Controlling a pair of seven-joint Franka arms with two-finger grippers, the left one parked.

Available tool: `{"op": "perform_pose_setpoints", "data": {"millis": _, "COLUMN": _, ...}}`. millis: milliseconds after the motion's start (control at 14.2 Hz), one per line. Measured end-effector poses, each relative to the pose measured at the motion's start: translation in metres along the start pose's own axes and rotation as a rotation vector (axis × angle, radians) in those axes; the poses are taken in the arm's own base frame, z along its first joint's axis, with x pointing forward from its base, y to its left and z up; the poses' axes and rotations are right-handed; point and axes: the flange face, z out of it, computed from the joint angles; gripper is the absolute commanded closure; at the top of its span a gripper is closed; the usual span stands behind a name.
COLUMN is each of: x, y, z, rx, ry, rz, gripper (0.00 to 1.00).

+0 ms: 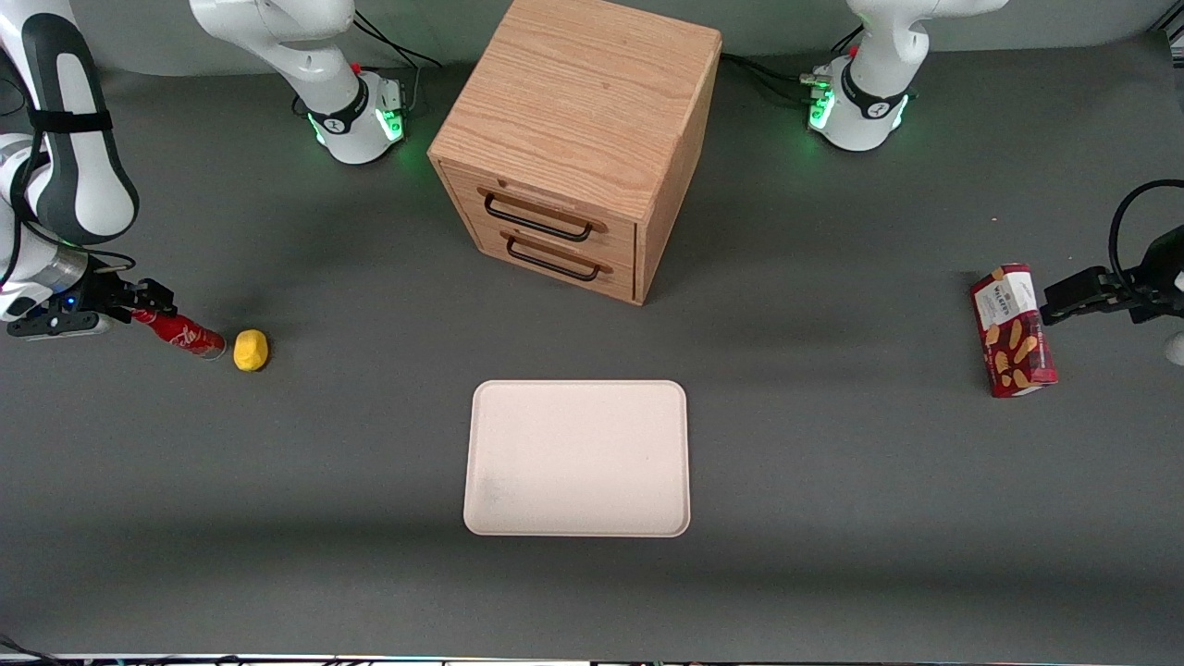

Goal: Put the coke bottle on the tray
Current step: 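Close the right gripper around the bottle's neck and lift it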

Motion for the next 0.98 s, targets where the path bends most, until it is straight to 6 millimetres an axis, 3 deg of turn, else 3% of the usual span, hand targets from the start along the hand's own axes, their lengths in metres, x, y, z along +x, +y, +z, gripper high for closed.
{"op": "perform_pose_setpoints", "data": {"millis": 211, "x": 0.000, "y": 0.000, "z": -0.001, "rx": -0.001, "ry": 0.004, "rz": -0.006, "gripper": 0.97}}
{"op": "perform_pose_setpoints", "data": {"millis": 633, "x": 0.008, "y": -0.001, "z": -0.009, "rx": -0.003, "ry": 0.010, "rz": -0.021, "gripper": 1.00}}
{"op": "perform_pose_setpoints", "data": {"millis": 773, "x": 0.023, "y": -0.002, "z": -0.034, "rx": 0.022, "ry": -0.022, "rz": -0.036, "gripper": 1.00}}
{"op": "perform_pose_setpoints", "data": {"millis": 984, "x": 0.062, "y": -0.017, "z": -0.102, "rx": 0.047, "ry": -0.038, "rz": -0.076, "gripper": 1.00}}
